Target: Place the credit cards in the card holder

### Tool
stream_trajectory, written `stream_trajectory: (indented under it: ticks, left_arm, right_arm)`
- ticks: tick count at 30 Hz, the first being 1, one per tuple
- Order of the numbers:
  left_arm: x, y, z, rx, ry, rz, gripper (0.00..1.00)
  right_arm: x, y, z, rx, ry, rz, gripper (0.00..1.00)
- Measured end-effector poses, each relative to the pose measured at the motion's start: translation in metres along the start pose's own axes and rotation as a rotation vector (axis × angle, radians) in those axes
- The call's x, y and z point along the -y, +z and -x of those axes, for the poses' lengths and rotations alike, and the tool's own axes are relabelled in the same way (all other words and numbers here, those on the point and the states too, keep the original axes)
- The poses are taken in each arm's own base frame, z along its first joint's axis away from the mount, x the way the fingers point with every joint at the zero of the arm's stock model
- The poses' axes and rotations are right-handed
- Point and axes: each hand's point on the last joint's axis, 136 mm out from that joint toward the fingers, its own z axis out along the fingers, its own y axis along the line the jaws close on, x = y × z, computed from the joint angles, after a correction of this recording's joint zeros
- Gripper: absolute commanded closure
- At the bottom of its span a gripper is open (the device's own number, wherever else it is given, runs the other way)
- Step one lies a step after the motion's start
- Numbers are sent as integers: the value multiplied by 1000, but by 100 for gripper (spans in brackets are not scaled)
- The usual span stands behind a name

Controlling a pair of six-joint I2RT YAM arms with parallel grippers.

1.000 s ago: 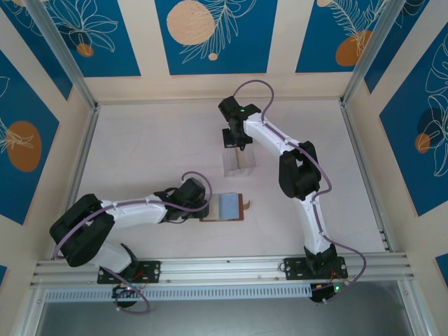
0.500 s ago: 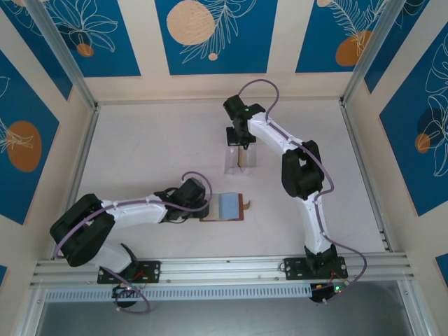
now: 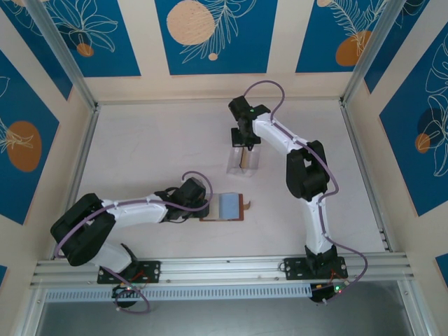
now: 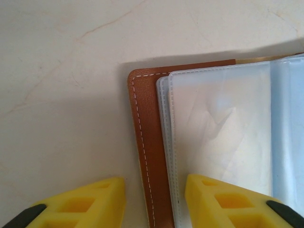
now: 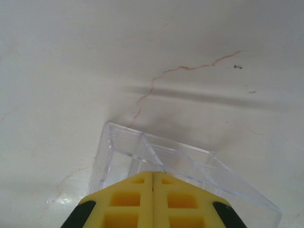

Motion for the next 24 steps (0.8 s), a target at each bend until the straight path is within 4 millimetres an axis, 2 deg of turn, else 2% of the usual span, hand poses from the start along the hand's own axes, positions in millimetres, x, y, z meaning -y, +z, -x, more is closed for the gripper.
stream_trajectory:
  ticks: [18, 24]
  left_arm:
    - [0, 0, 0, 0, 0, 0, 61]
    - [0, 0, 0, 0, 0, 0, 61]
  right_arm:
    - [19, -9, -16, -9, 21, -16, 100]
    - [25, -13, -27, -15, 23, -26, 100]
